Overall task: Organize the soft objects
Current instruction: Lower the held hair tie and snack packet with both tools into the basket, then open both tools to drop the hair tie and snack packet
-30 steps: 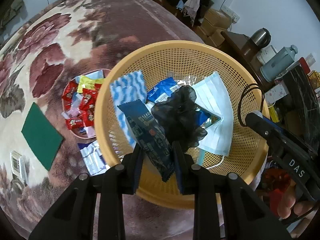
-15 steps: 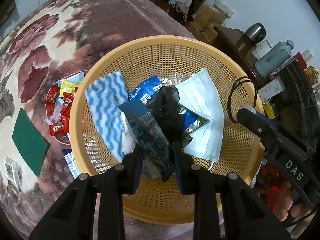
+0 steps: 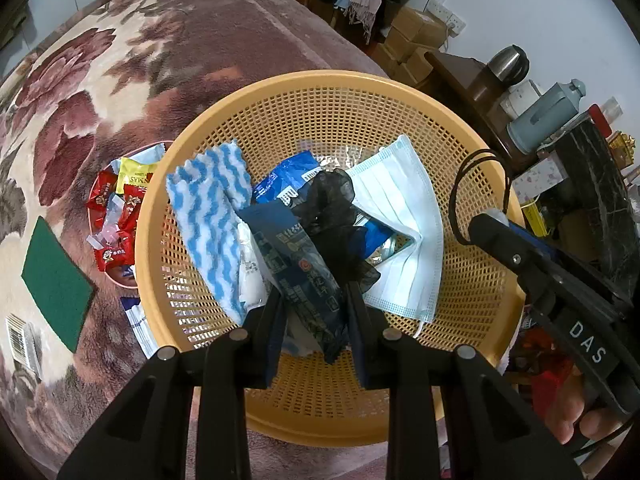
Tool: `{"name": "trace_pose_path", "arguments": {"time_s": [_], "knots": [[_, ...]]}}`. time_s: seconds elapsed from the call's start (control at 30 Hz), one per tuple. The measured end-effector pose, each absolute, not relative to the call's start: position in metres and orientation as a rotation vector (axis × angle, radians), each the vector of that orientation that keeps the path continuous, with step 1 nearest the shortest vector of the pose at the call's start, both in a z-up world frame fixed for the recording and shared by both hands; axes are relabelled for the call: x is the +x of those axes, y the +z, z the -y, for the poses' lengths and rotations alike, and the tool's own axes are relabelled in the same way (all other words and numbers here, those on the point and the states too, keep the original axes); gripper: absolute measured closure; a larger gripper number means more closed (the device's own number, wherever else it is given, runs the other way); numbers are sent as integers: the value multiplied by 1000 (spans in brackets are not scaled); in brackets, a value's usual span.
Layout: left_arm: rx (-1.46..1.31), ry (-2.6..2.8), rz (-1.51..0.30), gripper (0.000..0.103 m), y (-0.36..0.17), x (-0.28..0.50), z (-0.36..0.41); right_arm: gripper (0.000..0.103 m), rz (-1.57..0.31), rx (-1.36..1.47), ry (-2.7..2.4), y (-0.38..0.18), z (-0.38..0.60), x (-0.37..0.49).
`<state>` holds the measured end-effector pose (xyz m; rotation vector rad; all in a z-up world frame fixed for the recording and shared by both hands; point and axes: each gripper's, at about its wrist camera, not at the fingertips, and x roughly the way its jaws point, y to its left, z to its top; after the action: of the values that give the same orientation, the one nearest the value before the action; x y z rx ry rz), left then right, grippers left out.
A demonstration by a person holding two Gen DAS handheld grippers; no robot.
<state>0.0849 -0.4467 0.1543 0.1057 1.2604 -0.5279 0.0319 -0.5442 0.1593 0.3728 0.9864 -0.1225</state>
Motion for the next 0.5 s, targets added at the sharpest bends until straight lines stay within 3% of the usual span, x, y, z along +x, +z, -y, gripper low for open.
{"name": "trace_pose_path", "arguments": {"time_s": [0.3,0.4,0.47,0.5], "knots": [[95,-542,-1257,72,157,85,444,78,-990,373,-136,161,541,31],[89,-544,-1254,58,157,84,442,77,-989,380,-139,162,542,30],[80,-533,-1252,42,158,84,440,64,-1001,381,-153,161,541,31],[77,-527,-1253,37,158,85,438,48,-1010,384,-162,160,541,32]]}}
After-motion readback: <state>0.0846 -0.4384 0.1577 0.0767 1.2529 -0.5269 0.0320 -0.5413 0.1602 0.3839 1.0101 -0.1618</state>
